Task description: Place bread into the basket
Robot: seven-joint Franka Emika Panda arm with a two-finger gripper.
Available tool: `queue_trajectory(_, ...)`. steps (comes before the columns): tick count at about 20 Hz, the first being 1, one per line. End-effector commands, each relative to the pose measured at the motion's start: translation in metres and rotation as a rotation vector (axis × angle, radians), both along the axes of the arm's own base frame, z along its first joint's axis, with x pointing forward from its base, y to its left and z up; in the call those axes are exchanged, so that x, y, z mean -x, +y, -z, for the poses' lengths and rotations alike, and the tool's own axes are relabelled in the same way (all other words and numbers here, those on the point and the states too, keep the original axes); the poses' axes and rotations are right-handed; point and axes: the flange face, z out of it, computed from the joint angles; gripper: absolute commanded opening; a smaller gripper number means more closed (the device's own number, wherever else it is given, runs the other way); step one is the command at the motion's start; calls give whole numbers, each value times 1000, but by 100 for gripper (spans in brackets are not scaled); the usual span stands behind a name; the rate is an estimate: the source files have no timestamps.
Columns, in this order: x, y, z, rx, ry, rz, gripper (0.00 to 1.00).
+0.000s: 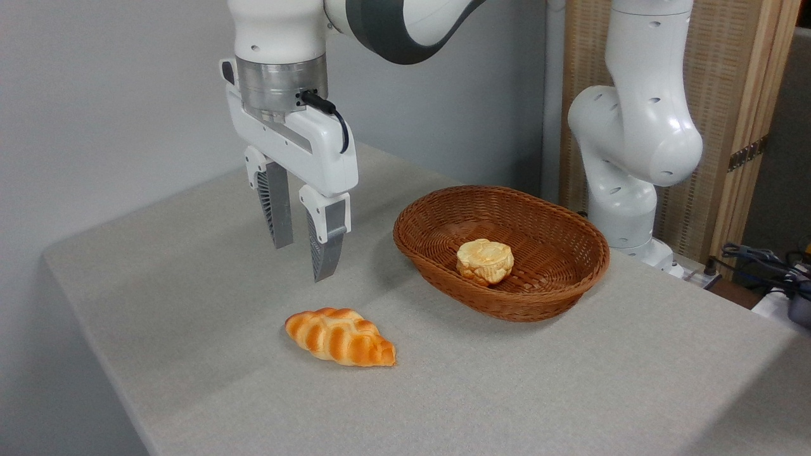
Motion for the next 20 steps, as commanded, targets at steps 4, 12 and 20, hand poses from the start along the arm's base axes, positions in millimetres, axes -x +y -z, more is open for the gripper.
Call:
queue_trajectory(4,-2,2,-8,16,-9,-14,100)
queue_trajectory(12,-5,0,-2,13,3,-12,100)
queue_trajectory(20,-15,-11,41,-10,72,0,100)
